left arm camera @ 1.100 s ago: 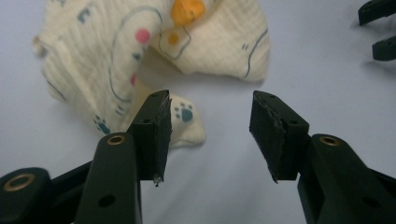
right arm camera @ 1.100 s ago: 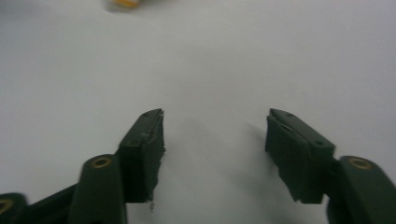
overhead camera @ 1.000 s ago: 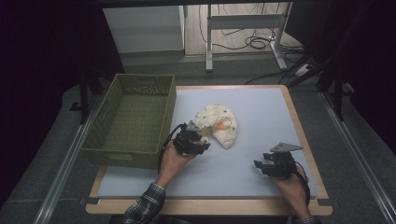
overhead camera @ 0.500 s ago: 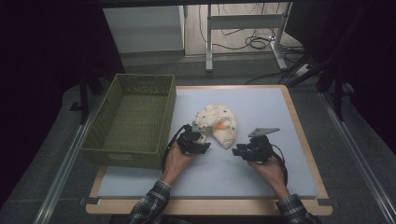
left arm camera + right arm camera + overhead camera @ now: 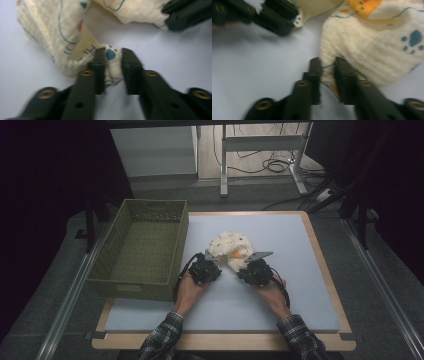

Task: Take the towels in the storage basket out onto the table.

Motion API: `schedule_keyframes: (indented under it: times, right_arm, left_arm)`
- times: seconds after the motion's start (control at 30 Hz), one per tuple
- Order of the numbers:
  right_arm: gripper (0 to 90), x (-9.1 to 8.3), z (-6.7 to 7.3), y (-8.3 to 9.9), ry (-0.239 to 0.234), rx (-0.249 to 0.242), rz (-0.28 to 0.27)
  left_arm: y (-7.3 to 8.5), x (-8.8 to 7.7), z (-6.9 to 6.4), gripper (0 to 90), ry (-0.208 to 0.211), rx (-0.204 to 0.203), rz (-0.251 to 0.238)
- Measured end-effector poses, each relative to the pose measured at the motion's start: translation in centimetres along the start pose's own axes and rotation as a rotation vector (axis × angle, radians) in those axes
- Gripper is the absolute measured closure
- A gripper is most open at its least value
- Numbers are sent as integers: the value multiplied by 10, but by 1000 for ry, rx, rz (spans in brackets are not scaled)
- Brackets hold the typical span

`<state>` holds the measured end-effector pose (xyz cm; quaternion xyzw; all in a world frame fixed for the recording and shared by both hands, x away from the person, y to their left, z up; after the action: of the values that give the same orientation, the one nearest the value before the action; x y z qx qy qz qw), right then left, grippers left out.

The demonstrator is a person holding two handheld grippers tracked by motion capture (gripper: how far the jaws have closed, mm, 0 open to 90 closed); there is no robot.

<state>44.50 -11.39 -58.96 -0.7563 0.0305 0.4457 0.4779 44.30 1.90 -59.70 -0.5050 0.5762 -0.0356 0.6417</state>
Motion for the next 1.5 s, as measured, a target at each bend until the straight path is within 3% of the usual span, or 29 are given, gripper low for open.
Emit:
schedule_keyframes:
  times: [0.1,0.27,0.43,0.6,0.7,0.8,0.93,1.03,1.1,1.23,1.37,1.5]
  right_arm:
    - [873,-3,-4,3,-12,19,13]
    - [876,-23,-22,6,-8,42,-8]
    - [875,-53,-57,11,49,75,-25]
    - [875,-81,-109,22,118,155,-29]
    - [867,-83,-129,29,122,202,-14]
    - [830,-72,-140,42,108,236,21]
    - [738,-73,-140,47,111,252,3]
    - [727,-83,-136,48,112,241,-6]
    - [726,-91,-131,49,107,228,-15]
    - [726,-101,-111,57,52,214,-15]
    - [704,-94,-91,63,-2,205,-3]
    - [637,-77,-70,57,-47,196,2]
  left_arm:
    - [1,-3,-1,853,6,4,-4]
    - [-3,-14,-5,862,5,17,-29]
    - [-15,-31,-9,861,-4,38,-73]
    - [-30,-43,-7,861,-19,43,-107]
    - [-35,-35,-5,859,-24,42,-90]
    - [-34,-21,0,855,-27,28,-53]
    - [-26,-8,8,848,-35,6,-14]
    - [-21,-3,15,844,-41,-13,-4]
    - [-19,-2,18,842,-41,-22,-6]
    - [-18,-1,21,837,-37,-31,-10]
    - [-17,2,22,831,-29,-44,-15]
    - [-15,5,21,825,-21,-47,-11]
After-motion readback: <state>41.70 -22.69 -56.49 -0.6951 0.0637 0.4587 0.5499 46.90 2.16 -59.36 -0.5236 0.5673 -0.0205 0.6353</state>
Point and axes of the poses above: each handheld gripper's, and its own axes: x roughly forward along the jaws, y roughly out of its underside, z roughly to its left, the point moved 9 cm from there along x, roughly forward along the jaws, and after that the axes turned 12 degrees about y, right-handed, at the moved point
